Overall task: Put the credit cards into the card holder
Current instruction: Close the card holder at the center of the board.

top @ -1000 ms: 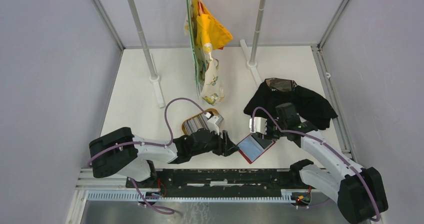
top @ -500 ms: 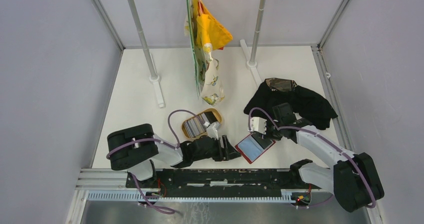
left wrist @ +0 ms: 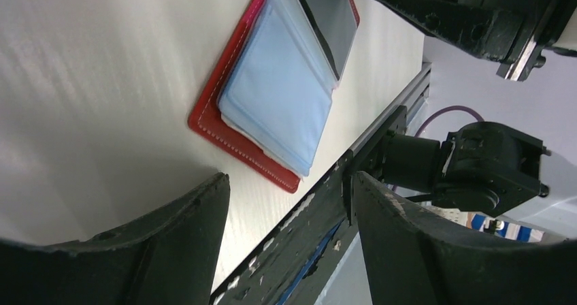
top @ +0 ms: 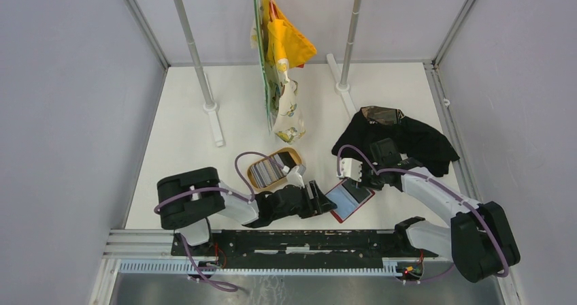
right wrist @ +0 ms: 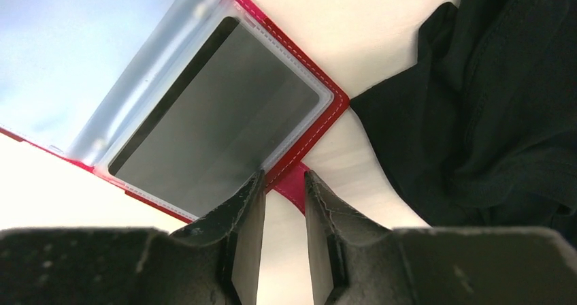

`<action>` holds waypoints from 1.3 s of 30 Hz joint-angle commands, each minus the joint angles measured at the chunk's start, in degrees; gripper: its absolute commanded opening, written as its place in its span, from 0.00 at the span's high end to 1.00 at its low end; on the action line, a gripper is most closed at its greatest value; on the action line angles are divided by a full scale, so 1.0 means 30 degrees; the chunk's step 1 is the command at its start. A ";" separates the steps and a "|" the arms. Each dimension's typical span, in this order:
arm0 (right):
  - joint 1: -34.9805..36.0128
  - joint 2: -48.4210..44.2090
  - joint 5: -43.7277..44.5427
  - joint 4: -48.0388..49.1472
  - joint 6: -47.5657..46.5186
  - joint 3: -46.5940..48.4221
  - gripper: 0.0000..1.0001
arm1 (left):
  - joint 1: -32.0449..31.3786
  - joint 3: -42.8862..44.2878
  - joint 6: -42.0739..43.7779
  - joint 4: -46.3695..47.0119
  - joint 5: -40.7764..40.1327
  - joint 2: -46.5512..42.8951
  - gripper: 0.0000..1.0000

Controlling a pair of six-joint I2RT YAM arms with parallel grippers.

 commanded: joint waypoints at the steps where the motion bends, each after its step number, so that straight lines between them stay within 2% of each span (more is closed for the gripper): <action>1: -0.0048 0.0807 -0.0132 -0.0698 -0.0067 -0.0004 0.67 | 0.0339 0.0193 -0.0611 0.0622 -0.0054 0.1801 0.26; 6: -0.0025 0.0979 -0.0180 -0.0814 -0.0095 0.0056 0.68 | 0.0642 0.0173 -0.0918 0.1678 0.0097 0.2993 0.28; 14: -0.0022 0.1057 -0.0318 -0.0902 -0.0089 0.0055 0.68 | 0.1224 -0.0508 0.0258 0.7183 0.0853 0.3692 0.30; 19: -0.0021 0.1080 -0.0507 -0.1008 -0.0081 0.0084 0.68 | 0.1677 -0.0193 0.1106 0.8969 0.1370 0.3750 0.31; 39: -0.0023 0.0991 -0.0867 -0.1251 -0.0035 0.0289 0.68 | 0.1978 0.1421 0.3104 1.0939 0.3220 0.4331 0.32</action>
